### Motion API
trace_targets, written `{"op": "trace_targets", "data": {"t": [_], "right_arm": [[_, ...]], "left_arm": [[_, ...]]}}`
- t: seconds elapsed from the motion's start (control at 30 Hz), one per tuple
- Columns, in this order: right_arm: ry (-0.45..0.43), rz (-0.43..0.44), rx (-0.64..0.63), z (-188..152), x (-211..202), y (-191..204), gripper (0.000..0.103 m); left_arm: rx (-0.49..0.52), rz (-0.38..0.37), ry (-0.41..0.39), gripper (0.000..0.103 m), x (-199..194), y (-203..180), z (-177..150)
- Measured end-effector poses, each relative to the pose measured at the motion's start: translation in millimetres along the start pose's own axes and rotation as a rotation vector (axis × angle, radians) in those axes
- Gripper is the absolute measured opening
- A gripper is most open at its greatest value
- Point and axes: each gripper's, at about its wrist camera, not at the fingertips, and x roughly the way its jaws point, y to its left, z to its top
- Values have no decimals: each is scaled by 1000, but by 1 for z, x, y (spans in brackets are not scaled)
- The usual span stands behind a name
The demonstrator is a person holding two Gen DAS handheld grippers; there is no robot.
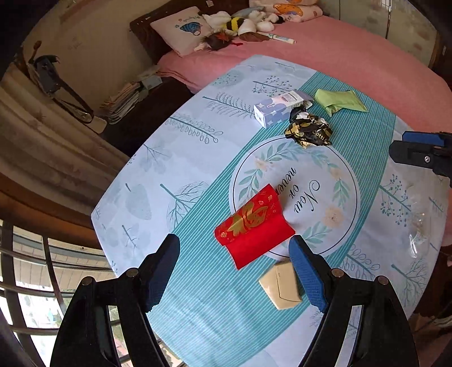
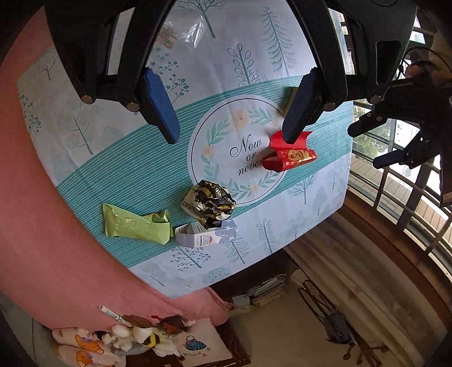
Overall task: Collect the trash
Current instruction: 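Grasp the red envelope with the left tool while the right tool grasps the black-gold wrapper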
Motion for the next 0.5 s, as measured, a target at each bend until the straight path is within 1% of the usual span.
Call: {"op": "trace_targets", "data": {"t": [0.07, 0.13, 0.27, 0.33, 0.37, 0.43, 0.47, 0.5], "right_arm": [[2, -25, 13, 6, 17, 0, 72], [7, -46, 19, 12, 31, 0, 73], [18, -85, 9, 22, 54, -3, 73], [24, -94, 9, 26, 63, -4, 74], [27, -99, 9, 29, 69, -5, 74], [31, -109, 2, 33, 77, -5, 76], [34, -114, -4, 36, 82, -5, 76], [37, -119, -9, 38, 86, -4, 77]], "left_arm": [[31, -12, 15, 81, 28, 1, 8], [53, -39, 27, 81, 50, 4, 14], [109, -95, 50, 81, 84, -4, 23], [138, -109, 68, 80, 99, -10, 24], [147, -117, 84, 78, 107, -11, 24], [151, -147, 122, 63, 122, -12, 25], [145, -163, 141, 58, 129, -12, 24], [138, -173, 154, 51, 134, -11, 24]]}}
